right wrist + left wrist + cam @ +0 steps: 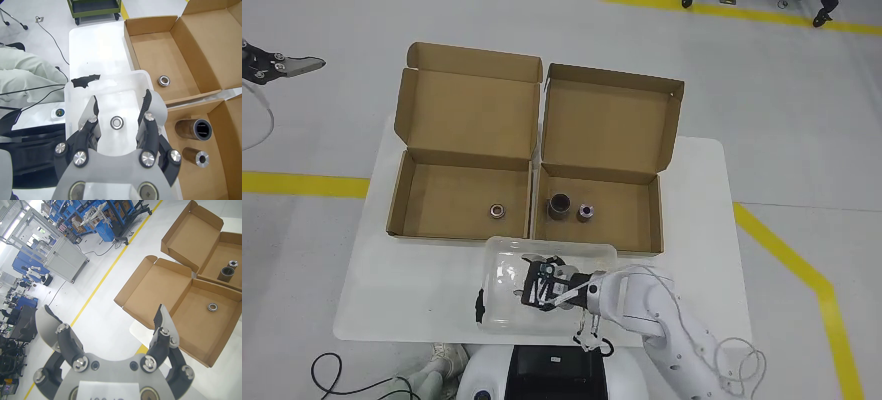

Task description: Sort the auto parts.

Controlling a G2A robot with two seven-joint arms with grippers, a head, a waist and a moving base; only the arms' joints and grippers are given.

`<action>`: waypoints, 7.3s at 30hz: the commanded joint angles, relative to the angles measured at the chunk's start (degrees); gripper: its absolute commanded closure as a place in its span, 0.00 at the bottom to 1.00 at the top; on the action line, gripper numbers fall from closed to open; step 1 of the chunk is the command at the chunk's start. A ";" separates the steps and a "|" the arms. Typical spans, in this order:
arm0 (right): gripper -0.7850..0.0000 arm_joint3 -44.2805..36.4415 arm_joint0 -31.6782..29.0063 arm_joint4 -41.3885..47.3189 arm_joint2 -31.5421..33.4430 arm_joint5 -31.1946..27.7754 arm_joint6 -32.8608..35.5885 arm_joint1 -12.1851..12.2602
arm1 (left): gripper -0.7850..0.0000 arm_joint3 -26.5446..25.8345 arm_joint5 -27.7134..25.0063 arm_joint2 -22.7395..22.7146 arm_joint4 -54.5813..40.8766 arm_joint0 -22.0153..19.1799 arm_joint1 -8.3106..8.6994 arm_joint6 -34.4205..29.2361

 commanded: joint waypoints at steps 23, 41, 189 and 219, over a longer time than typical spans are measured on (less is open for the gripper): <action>0.52 7.79 3.75 -10.17 -6.79 2.46 3.71 1.01 | 0.00 0.00 0.00 0.00 0.00 0.00 0.00 0.00; 0.32 16.06 9.31 -10.21 -12.16 6.70 2.22 -0.16 | 0.00 0.00 0.00 0.00 0.00 0.00 0.00 0.00; 1.00 45.04 41.48 15.96 -24.82 26.45 -15.02 -11.09 | 0.00 0.00 0.00 0.00 0.00 0.00 0.00 0.00; 0.68 64.33 46.03 13.35 -30.49 29.24 -15.89 -21.33 | 0.00 0.00 0.00 0.00 0.00 0.00 0.00 0.00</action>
